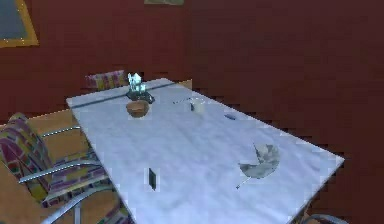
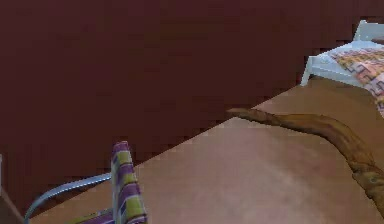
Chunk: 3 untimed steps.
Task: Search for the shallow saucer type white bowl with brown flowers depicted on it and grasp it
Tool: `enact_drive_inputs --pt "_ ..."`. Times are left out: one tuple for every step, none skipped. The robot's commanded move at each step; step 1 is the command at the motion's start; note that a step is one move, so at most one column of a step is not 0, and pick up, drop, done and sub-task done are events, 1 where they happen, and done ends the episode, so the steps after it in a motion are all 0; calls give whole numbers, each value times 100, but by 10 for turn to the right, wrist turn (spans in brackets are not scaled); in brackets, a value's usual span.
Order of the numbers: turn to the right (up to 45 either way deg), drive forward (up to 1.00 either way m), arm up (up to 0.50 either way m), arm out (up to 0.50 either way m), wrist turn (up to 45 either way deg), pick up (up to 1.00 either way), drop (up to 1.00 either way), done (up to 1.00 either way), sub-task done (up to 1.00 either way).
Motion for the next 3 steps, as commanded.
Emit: enact_drive_inputs --pt "-450 0 0 0 0 0 0 0 0" --pt "-180 0 0 0 0 0 0 0 0" --pt "0 0 50 0 0 0 0 0 0"
